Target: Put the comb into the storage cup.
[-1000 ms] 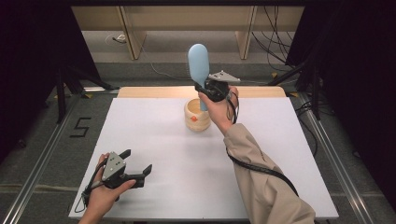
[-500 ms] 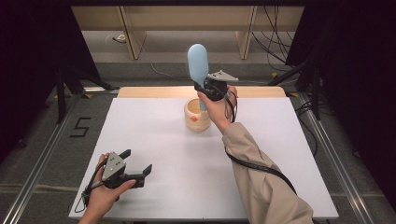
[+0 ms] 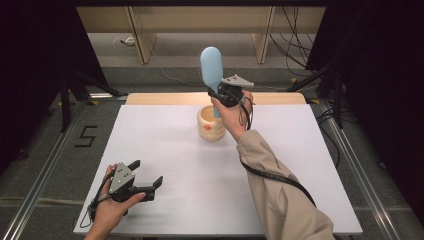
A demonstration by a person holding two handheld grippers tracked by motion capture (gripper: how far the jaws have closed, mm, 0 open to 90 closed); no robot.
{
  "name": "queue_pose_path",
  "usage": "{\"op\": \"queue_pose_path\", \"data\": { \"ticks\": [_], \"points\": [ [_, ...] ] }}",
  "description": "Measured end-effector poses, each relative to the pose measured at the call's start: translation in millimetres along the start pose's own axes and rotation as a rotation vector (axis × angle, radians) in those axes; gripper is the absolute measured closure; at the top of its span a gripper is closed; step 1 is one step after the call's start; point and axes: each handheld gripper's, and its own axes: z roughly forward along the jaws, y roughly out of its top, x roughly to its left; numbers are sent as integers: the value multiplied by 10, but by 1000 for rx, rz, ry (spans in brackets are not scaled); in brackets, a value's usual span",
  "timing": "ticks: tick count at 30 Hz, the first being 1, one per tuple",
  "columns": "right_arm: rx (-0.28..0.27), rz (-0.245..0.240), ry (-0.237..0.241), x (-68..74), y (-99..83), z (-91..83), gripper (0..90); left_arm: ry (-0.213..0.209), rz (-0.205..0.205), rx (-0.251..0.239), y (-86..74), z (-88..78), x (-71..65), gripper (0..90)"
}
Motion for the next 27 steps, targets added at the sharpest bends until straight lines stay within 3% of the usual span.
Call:
{"op": "queue_pose_path", "data": {
  "ticks": [27],
  "points": [
    [0,-5,-3,23,1,69,702,-1,0,2,0,-1,2,45]
  ]
}}
